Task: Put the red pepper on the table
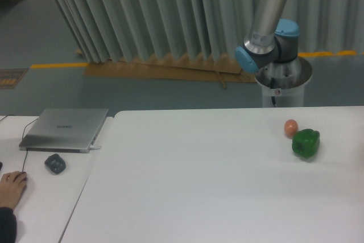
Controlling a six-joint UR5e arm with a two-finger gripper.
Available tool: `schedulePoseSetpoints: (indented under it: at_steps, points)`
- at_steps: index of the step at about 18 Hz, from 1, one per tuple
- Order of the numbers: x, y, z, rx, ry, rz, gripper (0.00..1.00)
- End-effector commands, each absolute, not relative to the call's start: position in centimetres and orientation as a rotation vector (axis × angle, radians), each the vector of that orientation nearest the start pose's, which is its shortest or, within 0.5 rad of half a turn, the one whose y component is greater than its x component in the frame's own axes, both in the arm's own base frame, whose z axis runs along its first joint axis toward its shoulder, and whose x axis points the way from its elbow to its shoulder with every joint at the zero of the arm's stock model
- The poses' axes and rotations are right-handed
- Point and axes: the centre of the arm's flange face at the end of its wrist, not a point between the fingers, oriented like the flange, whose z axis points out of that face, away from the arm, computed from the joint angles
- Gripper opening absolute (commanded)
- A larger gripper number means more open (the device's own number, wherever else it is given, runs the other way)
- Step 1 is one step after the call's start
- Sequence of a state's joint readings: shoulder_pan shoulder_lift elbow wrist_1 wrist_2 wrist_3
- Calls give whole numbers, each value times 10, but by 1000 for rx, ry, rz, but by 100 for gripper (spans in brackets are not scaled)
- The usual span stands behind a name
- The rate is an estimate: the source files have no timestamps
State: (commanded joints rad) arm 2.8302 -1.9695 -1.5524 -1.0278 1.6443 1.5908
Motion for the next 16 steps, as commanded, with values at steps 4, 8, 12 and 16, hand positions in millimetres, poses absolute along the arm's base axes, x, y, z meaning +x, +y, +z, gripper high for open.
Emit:
schedulePoseSetpoints:
  at_steps: [4,8,12,16]
  points:
    - [-577,317,317,-3164,475,259,100]
    - [-580,316,312,-3167,474,247,100]
    - [-584,317,307,-3168,474,240,100]
    - [-590,320,298,-3169,478,230,100]
